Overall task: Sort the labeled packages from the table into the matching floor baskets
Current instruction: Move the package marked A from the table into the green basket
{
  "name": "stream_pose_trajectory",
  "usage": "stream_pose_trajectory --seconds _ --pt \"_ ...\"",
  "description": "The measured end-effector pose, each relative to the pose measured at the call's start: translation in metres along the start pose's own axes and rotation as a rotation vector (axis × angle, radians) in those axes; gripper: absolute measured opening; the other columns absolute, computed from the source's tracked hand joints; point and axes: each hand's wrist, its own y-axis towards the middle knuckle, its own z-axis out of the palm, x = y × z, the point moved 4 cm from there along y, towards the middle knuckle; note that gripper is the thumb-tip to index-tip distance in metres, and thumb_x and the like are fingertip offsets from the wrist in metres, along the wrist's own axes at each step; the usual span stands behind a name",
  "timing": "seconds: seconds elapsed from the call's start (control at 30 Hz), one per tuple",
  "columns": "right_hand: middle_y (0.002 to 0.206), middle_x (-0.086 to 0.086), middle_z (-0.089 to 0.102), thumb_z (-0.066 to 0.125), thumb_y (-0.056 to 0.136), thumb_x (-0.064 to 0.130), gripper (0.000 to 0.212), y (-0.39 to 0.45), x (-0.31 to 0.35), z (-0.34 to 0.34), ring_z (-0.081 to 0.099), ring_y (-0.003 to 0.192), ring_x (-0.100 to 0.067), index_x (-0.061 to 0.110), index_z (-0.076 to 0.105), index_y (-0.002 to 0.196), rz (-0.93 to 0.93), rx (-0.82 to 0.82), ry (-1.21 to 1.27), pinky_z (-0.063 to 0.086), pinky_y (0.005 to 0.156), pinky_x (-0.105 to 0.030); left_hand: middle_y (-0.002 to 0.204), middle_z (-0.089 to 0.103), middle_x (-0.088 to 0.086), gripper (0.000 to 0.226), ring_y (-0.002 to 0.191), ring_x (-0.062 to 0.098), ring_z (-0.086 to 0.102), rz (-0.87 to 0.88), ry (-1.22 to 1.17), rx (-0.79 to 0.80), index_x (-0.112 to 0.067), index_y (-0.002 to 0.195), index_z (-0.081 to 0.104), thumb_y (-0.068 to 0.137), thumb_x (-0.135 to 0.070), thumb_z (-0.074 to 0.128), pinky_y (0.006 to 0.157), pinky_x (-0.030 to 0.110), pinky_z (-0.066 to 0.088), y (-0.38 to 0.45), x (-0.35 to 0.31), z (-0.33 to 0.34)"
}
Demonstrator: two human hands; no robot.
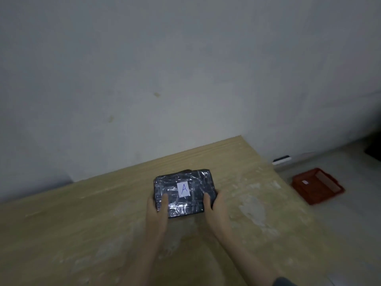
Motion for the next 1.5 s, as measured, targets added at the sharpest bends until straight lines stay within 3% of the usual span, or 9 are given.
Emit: stream_pose_trajectory --seconds 0.23,0.37,0.53,0.67,0.77,0.97,1.2,1.3,1.5 --pt "0.095 0.005 0.063 0.052 0.093 0.034 0.022 -0.018 -0.047 -0.115 0.06 0.081 0.0 0.019 0.046 0.108 0.119 -0.153 0.1 0.045 0.061 -0.012 0.126 0.055 0.007 0.048 0.122 0.025 0.05 -0.022 0.015 0.142 -0.008 0.135 0.044 0.093 -0.032 0.051 0.098 0.032 0.035 -0.058 -0.014 0.102" --pt "0.1 0.001 0.06 0.051 0.093 0.032 0.019 -0.023 -0.078 -0.215 0.059 0.094 -0.017 0.018 0.046 0.106 0.128 -0.279 0.157 0.048 0.076 -0.026 0.116 0.058 0.007 0.044 0.097 0.017 0.053 0.001 0.039 0.266 -0.008 0.128 0.046 0.093 -0.034 0.05 0.086 0.03 0.04 -0.106 -0.03 0.193" --pt "0.109 -0.001 0.061 0.05 0.092 0.04 0.036 -0.014 -0.13 -0.333 0.059 0.101 -0.019 0.013 0.049 0.117 0.191 -0.293 0.108 0.049 0.09 -0.038 0.115 0.058 0.009 0.044 0.1 0.024 0.057 -0.025 0.02 0.316 -0.008 0.128 0.044 0.093 -0.034 0.05 0.093 0.042 0.049 -0.164 -0.042 0.308" --pt "0.101 0.001 0.062 0.049 0.092 0.04 0.021 0.01 -0.155 -0.419 0.06 0.093 -0.016 0.021 0.052 0.101 0.187 -0.298 0.088 0.052 0.082 -0.036 0.111 0.057 0.007 0.043 0.095 0.022 0.056 -0.031 -0.011 0.33 -0.008 0.128 0.043 0.094 -0.034 0.049 0.082 0.034 0.046 -0.197 -0.057 0.394" --pt "0.09 0.004 0.06 0.048 0.093 0.039 0.015 0.032 -0.178 -0.465 0.058 0.079 -0.008 0.025 0.049 0.088 0.217 -0.279 0.061 0.045 0.062 -0.023 0.11 0.056 0.005 0.044 0.097 0.022 0.056 -0.068 -0.009 0.333 -0.009 0.128 0.043 0.093 -0.035 0.049 0.085 0.035 0.046 -0.211 -0.06 0.449" --pt "0.09 0.008 0.058 0.048 0.094 0.035 0.022 0.107 -0.238 -0.525 0.058 0.08 -0.006 0.016 0.051 0.104 0.254 -0.206 0.031 0.044 0.061 -0.02 0.105 0.053 0.002 0.043 0.101 0.022 0.054 -0.069 0.163 0.333 -0.005 0.122 0.045 0.094 -0.038 0.045 0.082 0.031 0.039 -0.197 -0.046 0.552" --pt "0.086 0.015 0.057 0.047 0.094 0.039 0.014 0.217 -0.312 -0.561 0.054 0.075 0.003 0.025 0.048 0.091 0.316 -0.071 -0.059 0.039 0.051 -0.012 0.115 0.062 0.014 0.033 0.087 0.018 0.052 -0.153 0.282 0.279 -0.01 0.108 0.045 0.095 -0.04 0.043 0.067 0.025 0.041 -0.145 -0.018 0.662" --pt "0.08 0.01 0.056 0.048 0.093 0.039 0.021 0.263 -0.334 -0.576 0.053 0.071 0.0 0.028 0.043 0.077 0.339 -0.006 -0.097 0.035 0.051 -0.016 0.117 0.063 0.016 0.04 0.094 0.025 0.057 -0.194 0.303 0.232 -0.005 0.117 0.047 0.095 -0.039 0.043 0.073 0.028 0.04 -0.126 -0.013 0.702" --pt "0.082 0.008 0.056 0.047 0.094 0.039 0.022 0.334 -0.403 -0.577 0.053 0.072 -0.002 0.018 0.046 0.087 0.364 0.149 -0.157 0.036 0.052 -0.017 0.123 0.061 0.017 0.042 0.11 0.031 0.058 -0.288 0.318 0.173 -0.003 0.121 0.047 0.096 -0.036 0.043 0.082 0.029 0.042 -0.093 0.032 0.764"
